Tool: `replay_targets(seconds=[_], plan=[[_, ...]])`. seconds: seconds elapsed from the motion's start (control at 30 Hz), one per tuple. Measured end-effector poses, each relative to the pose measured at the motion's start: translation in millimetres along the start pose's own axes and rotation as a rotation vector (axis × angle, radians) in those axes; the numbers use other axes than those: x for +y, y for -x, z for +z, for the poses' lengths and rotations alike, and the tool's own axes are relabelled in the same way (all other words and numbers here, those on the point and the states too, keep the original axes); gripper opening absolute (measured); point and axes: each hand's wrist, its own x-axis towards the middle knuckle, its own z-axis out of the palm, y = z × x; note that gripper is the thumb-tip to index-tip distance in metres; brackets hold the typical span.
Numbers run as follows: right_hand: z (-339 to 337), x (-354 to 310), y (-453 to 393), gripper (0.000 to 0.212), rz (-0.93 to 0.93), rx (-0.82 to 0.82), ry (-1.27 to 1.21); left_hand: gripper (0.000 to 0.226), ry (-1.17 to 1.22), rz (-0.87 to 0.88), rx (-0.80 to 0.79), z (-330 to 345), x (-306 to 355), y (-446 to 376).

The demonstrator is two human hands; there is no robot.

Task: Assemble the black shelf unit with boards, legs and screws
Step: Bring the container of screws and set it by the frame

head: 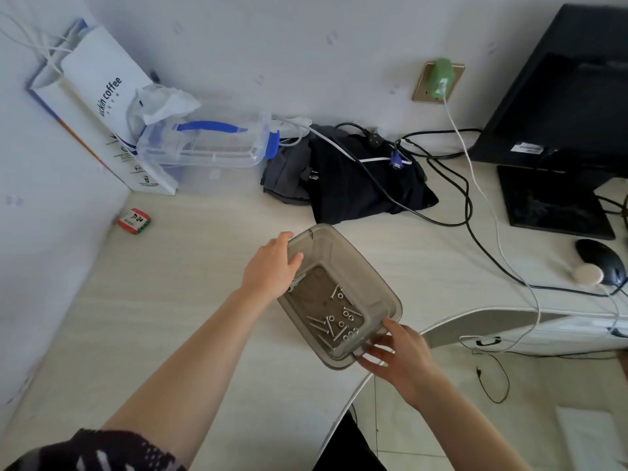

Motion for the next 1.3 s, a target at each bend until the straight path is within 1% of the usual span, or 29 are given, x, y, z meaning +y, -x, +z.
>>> replay_targets(seconds=[0.1, 0.2, 0.27, 0.33, 0.43, 0.47, 0.53, 0.63, 0.8, 0.93, 1.07, 1.2, 1.3], plan=[[-1.9, -3.1, -4.9, 0.025, -0.007, 0.001, 0.008, 0.05, 0.055, -0.06, 0.03, 2.5, -2.5, -0.2], [-4.4, -6.2, -8.5, 0.012, -0.015, -0.001, -0.02, 0.05, 0.112, -0.147, 0.004, 2.9, -8.0, 0.4], [-6.8, -8.5, -10.0, 0.011, -0.012, -0.014, -0.07, 0.049, 0.167, -0.194, 0.011, 2.6, -12.8, 1.3], [-10.2, -10.9, -11.2, 0.015, -0.016, -0.033, -0.115, 0.044, 0.234, -0.219, 0.036, 2.5, -16.2, 0.8], [-16.2, -13.3, -13.2, 0.031, -0.054, -0.062, -0.124, 0.04, 0.446, -0.288, 0.057, 1.6, -15.1, -1.8], [-18.2, -13.8, -13.2, 0.033, -0.065, -0.071, -0.127, 0.04, 0.51, -0.317, 0.069, 1.1, -13.4, -1.9], [-22.7, -15.3, -13.0, 0.032, -0.085, -0.08, -0.12, 0.036, 0.556, -0.349, 0.075, 0.3, -9.4, -0.1], [-31.1, -20.4, -12.3, 0.021, -0.128, -0.051, -0.076, 0.032, 0.583, -0.36, 0.073, 1.8, -2.1, 8.9], [-44.0, -28.5, -7.6, 0.01, -0.216, 0.023, 0.013, 0.022, 0.662, -0.368, 0.151, 6.6, 15.7, 37.9], [-57.8, -33.8, 1.4, 0.01, -0.294, 0.08, 0.072, 0.017, 0.735, -0.346, 0.139, 13.4, 26.4, 72.2], [-77.9, -30.4, 15.2, 0.009, -0.396, 0.132, 0.105, 0.021, 0.851, -0.375, 0.082, 22.5, 33.5, 109.5], [-99.3, -10.4, 33.0, 0.009, -0.495, 0.161, 0.134, 0.023, 0.912, -0.395, 0.05, 34.3, 35.9, 142.7], [-112.0, 15.4, 46.8, 0.01, -0.537, 0.223, 0.143, 0.024, 0.935, -0.387, 0.034, 42.0, 34.2, 166.3]])
